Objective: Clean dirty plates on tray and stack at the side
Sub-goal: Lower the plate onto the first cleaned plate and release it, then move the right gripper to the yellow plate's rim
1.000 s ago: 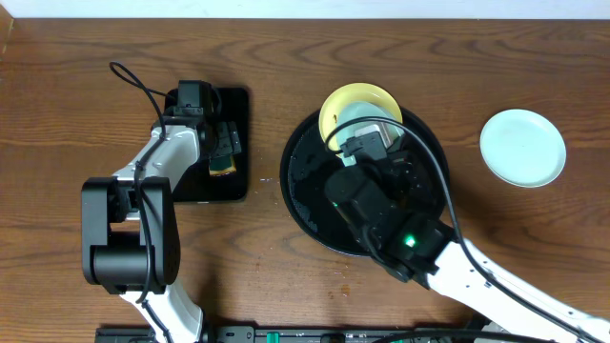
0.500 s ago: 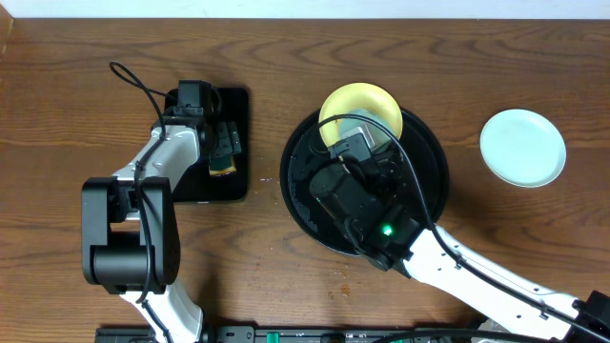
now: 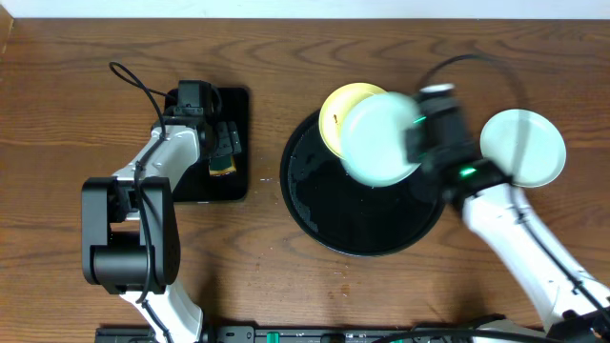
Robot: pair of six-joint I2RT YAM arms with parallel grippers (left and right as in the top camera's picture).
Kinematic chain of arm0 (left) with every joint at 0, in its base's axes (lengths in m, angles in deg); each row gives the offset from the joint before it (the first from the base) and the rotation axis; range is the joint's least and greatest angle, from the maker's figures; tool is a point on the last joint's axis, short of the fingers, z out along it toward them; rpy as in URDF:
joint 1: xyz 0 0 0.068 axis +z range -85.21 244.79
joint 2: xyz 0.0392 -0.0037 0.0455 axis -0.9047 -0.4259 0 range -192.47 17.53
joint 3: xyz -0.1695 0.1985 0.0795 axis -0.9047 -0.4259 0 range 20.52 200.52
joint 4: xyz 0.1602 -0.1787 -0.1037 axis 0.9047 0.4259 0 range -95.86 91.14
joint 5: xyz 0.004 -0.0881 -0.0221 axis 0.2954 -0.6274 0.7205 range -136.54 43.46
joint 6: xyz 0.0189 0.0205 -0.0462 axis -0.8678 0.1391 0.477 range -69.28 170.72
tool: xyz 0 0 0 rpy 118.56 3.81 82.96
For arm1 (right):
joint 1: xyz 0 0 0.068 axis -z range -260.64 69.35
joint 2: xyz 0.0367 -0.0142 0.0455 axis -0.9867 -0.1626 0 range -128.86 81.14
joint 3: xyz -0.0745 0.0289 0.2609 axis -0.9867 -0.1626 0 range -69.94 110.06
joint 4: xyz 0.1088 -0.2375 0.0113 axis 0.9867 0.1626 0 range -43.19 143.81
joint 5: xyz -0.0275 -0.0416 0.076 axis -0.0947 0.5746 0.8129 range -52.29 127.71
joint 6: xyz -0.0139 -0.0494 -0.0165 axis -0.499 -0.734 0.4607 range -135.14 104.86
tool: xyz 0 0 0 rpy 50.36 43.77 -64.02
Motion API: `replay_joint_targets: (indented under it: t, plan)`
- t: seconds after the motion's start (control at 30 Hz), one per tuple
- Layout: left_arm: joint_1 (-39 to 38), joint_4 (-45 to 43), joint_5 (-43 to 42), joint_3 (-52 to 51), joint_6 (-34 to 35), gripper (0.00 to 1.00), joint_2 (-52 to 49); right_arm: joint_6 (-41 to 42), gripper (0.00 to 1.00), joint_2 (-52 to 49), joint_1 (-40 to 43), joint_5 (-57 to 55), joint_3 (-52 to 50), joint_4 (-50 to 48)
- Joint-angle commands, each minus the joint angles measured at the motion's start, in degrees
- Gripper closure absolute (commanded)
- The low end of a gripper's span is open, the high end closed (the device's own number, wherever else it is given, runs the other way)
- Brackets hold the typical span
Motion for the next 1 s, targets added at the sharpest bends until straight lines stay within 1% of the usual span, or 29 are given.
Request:
replay_joint_targets:
  t: [0.0,0.1,0.17,0.27,0.37,0.5,0.53,0.57,0.63,0.7,0.73,0.77,0.8,0.83,0.97]
  plan:
    - [0.09,-0.02,0.68,-0.22,-0.31,0.09,-0.07,4.52,0.99,1.51,12.09,11.47,1.66,-1.68]
    - [0.09,-0.02,0.68,-0.22,-0.33,0.09,-0.07,9.11,0.99,1.51,24.3,15.32,1.66,-3.74]
    - [0.09,-0.02,0.68,-0.22,-0.33,0.09,-0.07,12.09,0.99,1.46,30.82,15.26,1.66,-3.93]
    - [0.09,-0.02,0.68,-0.22,-0.33,0.09,-0.07,13.7,0.99,0.96,39.32,15.28,1.66,-4.26]
    - [0.09,-0.02,0.68,-0.22,-0.33,0.09,-0.07,13.68,0.99,-0.35,44.61,15.28,1.66,-5.18]
    - [0.09,-0.02,0.68,-0.22,-0.33,0.09,-0.07,13.68,0.99,-3.04,47.8,15.34,1.66,-5.46]
    - [0.09,-0.02,0.68,-0.22,-0.33,0.09,-0.07,13.68,0.97,-3.74,47.91,15.34,1.66,-5.51]
    - [0.09,-0.02,0.68,-0.22,-0.33,0.09,-0.04,13.66,0.93,-4.5,47.93,15.32,1.66,-5.51]
    - [0.09,-0.02,0.68,-0.22,-0.33,0.09,-0.07,13.66,0.78,-6.23,47.93,15.3,1.66,-5.46]
    - [0.09,-0.02,0.68,-0.22,-0.31,0.09,-0.07,13.66,0.72,-7.78,47.93,15.32,1.66,-5.51]
    - [0.09,0.0,0.68,-0.22,-0.33,0.09,-0.07,13.66,0.65,-8.39,47.93,15.56,1.66,-5.53]
    - [0.09,-0.02,0.68,-0.22,-0.33,0.09,-0.07,13.62,0.61,-8.87,47.93,16.31,1.66,-5.64]
    - [0.09,-0.02,0.68,-0.22,-0.33,0.09,-0.07,13.09,0.55,-9.31,47.93,18.12,1.66,-5.86]
    - [0.09,-0.02,0.68,-0.22,-0.33,0.09,-0.07,12.17,0.53,-9.49,47.91,20.52,1.66,-6.19]
    - [0.09,-0.02,0.68,-0.22,-0.31,0.09,-0.07,5.79,0.5,-9.55,46.14,34.6,1.92,-8.44]
